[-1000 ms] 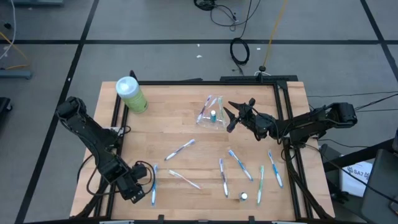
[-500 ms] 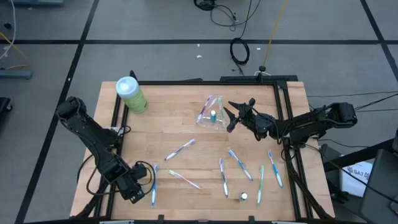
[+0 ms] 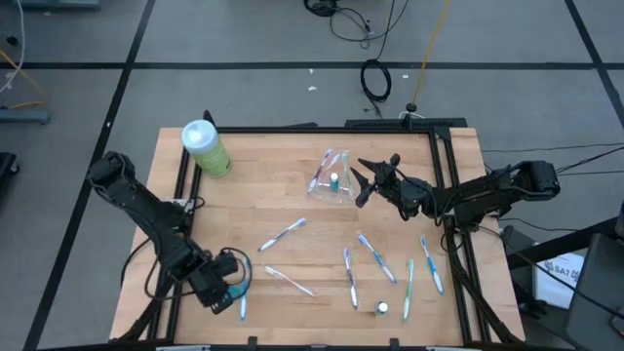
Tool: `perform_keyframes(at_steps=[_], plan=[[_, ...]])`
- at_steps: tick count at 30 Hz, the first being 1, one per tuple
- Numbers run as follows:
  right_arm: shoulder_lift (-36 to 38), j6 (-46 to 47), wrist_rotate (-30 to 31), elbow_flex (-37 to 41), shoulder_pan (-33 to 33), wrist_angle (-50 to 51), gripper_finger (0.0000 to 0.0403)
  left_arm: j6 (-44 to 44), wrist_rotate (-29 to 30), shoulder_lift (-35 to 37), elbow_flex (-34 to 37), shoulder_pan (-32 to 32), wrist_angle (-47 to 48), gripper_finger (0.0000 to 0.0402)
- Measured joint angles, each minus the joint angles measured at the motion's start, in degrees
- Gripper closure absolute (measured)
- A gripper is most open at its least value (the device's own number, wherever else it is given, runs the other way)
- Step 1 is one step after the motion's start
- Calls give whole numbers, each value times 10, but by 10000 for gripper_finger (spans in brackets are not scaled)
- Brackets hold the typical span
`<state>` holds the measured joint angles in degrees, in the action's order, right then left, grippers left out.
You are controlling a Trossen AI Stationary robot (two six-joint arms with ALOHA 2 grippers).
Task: Pick & Place toothbrushing station
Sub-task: Put the left blue mouthwash into the transparent organizer
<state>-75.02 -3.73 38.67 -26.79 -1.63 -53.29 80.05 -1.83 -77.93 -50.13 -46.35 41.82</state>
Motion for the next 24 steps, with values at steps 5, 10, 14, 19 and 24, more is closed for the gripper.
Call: perform_keyframes(at_steps=[5,10,14,19,24], plan=[[0,0,0,0,-3,-17,248,-123,20,0,-1,73,0,310],[0,0,-1,0,-5,-32,248,-308,19,0,-56,160,13,305],[0,0,-23,0,-13,-35,248,-460,44,0,-125,231,42,305],[0,12,-74,0,-22,-35,248,-622,60,-11,-206,321,46,305],[0,21,-79,0,-22,-39,248,-757,75,-69,-276,397,47,305]])
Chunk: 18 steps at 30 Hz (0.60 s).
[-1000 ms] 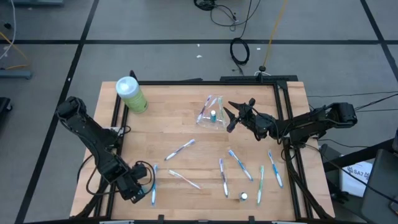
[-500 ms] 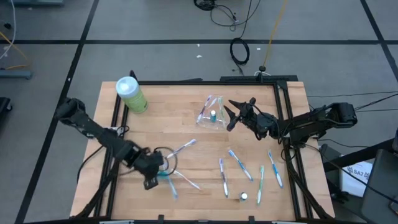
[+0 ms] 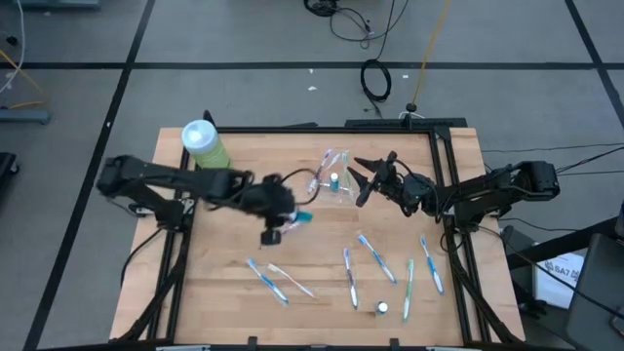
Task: Pick & Place toothbrushing station
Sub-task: Put the left blue mouthwash into the transparent organizer
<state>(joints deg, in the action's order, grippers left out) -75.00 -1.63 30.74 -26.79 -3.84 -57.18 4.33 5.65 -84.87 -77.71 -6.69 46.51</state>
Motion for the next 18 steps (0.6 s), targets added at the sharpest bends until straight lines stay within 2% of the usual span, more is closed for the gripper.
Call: perform_keyframes(at_steps=[4,12,18], plan=[[0,0,0,0,0,0,248,-134,4,-70,-60,46,4,305],[0,4,13,0,0,29,248,-299,4,-194,-189,121,28,304],[0,14,84,0,-1,51,248,-379,5,-248,-220,157,43,304]])
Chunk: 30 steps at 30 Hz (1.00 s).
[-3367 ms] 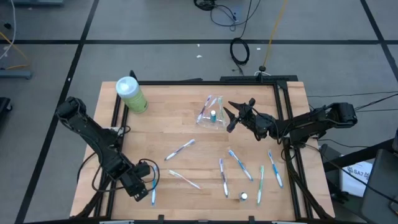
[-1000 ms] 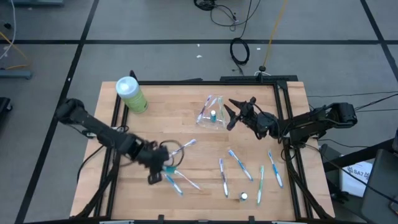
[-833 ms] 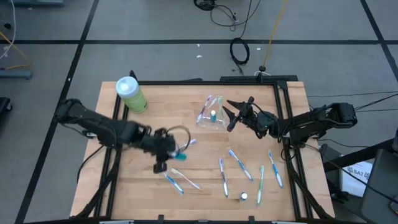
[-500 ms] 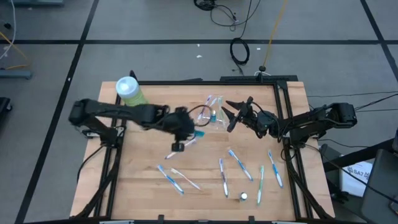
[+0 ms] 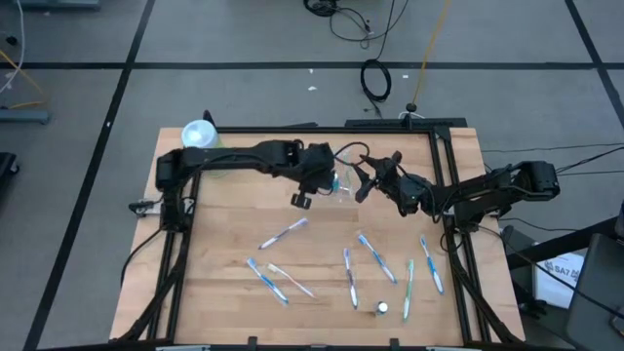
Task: Pick & Place toothbrushing station
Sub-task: Put the left blue mouthwash into the transparent organizer, then put the middle blue toothbrush into the transparent organizer
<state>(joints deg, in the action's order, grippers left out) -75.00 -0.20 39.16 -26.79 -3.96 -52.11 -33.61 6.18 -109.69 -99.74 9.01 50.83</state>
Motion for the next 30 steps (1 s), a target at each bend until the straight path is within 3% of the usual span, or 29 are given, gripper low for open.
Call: perform_keyframes(at_steps=[16,25,30], plan=[[0,17,-2,0,-2,56,248,-45,24,-45,0,14,-9,301],[0,28,-2,0,-2,57,248,-53,24,-45,0,13,-6,234],[0,28,-3,0,-2,57,248,-49,28,-45,0,13,-8,219]])
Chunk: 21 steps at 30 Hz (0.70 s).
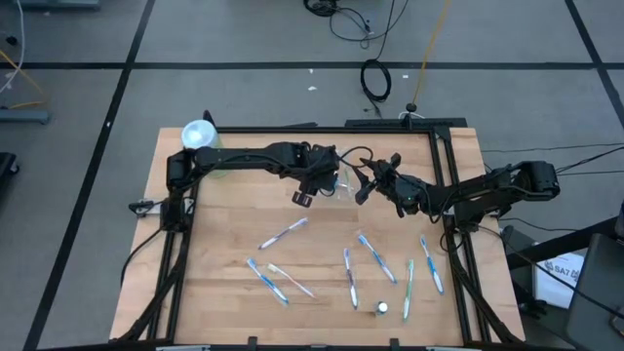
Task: Pick & Place toothbrushing station
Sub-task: Put the middle blue toothbrush into the transparent organizer
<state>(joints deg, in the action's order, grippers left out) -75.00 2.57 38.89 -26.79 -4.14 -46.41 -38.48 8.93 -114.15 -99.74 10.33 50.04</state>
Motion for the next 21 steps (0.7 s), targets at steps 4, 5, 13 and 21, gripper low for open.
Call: perform_keyframes(at_steps=[4,5,13,21], plan=[[0,0,-2,0,0,0,248,3,1,0,0,-1,-6,218],[0,0,-2,0,0,0,248,6,1,0,0,-1,-6,218],[0,-2,-2,0,0,0,248,59,1,5,0,-6,0,218],[0,-3,-64,0,0,28,248,121,-17,88,0,-10,72,218]])
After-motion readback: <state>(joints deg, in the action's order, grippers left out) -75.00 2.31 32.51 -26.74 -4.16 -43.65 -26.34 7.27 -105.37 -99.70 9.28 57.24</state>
